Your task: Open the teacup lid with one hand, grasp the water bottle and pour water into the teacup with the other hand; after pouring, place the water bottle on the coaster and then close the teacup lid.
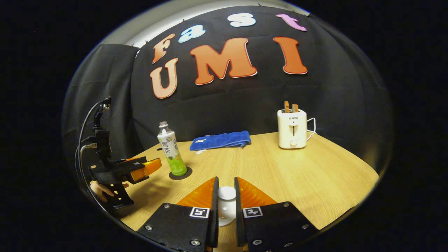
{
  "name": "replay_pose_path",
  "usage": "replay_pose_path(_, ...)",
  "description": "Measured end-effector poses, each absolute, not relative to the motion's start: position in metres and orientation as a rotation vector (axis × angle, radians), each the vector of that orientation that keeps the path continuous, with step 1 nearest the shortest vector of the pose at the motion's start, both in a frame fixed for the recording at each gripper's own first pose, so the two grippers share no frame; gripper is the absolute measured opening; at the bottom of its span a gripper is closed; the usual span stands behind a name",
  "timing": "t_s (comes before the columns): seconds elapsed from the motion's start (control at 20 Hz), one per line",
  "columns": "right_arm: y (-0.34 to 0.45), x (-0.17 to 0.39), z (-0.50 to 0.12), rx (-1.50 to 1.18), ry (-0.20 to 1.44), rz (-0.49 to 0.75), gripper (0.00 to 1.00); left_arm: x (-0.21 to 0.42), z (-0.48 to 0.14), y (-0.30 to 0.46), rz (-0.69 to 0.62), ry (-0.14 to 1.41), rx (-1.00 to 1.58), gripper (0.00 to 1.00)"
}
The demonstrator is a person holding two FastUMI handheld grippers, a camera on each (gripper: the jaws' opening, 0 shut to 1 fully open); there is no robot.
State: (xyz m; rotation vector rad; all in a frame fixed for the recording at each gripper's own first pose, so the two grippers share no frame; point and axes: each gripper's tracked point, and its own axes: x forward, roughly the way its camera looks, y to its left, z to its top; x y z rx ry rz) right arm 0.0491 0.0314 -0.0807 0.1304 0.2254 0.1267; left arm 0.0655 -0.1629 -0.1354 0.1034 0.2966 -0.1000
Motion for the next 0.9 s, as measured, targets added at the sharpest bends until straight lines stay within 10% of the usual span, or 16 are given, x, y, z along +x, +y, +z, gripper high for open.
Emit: replay_pose_path(0.9,0.064,0.066,-0.116,0.019,0.283,0.162,0.22,0.061,-0.131,-0.156,-0.057,0.269,0.084,0.95)
